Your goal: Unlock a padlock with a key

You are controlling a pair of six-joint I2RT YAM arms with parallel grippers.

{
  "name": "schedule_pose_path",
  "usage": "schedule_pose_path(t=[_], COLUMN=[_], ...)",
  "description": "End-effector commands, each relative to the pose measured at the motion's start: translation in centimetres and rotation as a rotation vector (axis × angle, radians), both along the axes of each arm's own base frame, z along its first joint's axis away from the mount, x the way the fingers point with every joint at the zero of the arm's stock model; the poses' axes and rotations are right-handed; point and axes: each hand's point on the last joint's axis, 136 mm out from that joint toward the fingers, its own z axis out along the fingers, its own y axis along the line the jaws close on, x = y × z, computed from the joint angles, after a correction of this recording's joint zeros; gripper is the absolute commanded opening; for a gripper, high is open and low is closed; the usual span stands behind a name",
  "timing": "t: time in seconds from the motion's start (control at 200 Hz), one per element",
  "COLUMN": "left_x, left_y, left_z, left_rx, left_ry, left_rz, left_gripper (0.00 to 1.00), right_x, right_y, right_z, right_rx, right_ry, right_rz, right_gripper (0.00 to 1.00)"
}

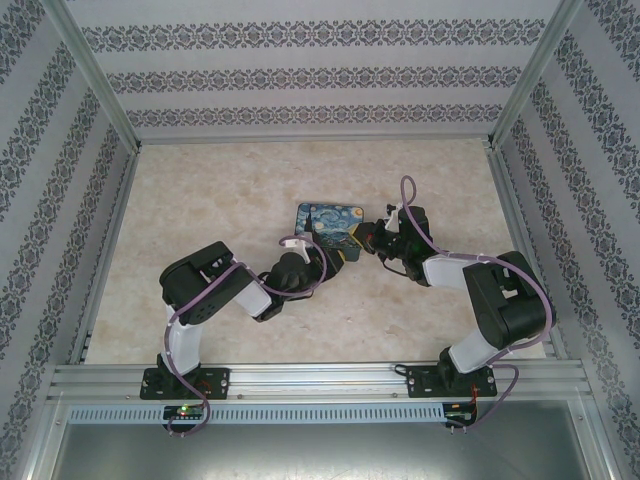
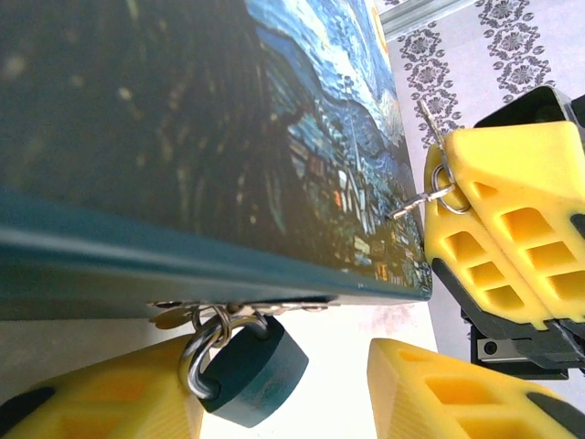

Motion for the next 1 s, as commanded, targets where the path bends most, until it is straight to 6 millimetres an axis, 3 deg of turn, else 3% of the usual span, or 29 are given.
schedule_pose_path(t=[0.0, 0.205, 0.57, 0.994], left_x=[-0.3, -0.1, -0.8, -0.3], left_y=[-0.7, 0.0, -0.6, 0.6], left_z=[1.9, 0.6, 1.9, -0.6], left_rx=[-0.065, -0.077, -0.086, -0.027], left_ry=[-0.037, -0.01, -0.037, 0.017], left_rz=[0.003, 0.057, 0.048, 0.121], left_gripper=[0.49, 0.42, 0.43, 0.39], right_x=[-0.4, -0.5, -0.5, -0.6], right_y=[-0.3, -0.4, -0.3, -0.4], right_z=[-1.9, -2.2, -2.4, -2.3], right_rx=[-0.028, -0.031, -0.03, -0.03], right_ry=[0.048, 0.052, 0.057, 0.056], right_rz=[-0.01, -0.012, -0.01, -0.01], right_gripper=[0.0, 0.0, 0.0, 0.0])
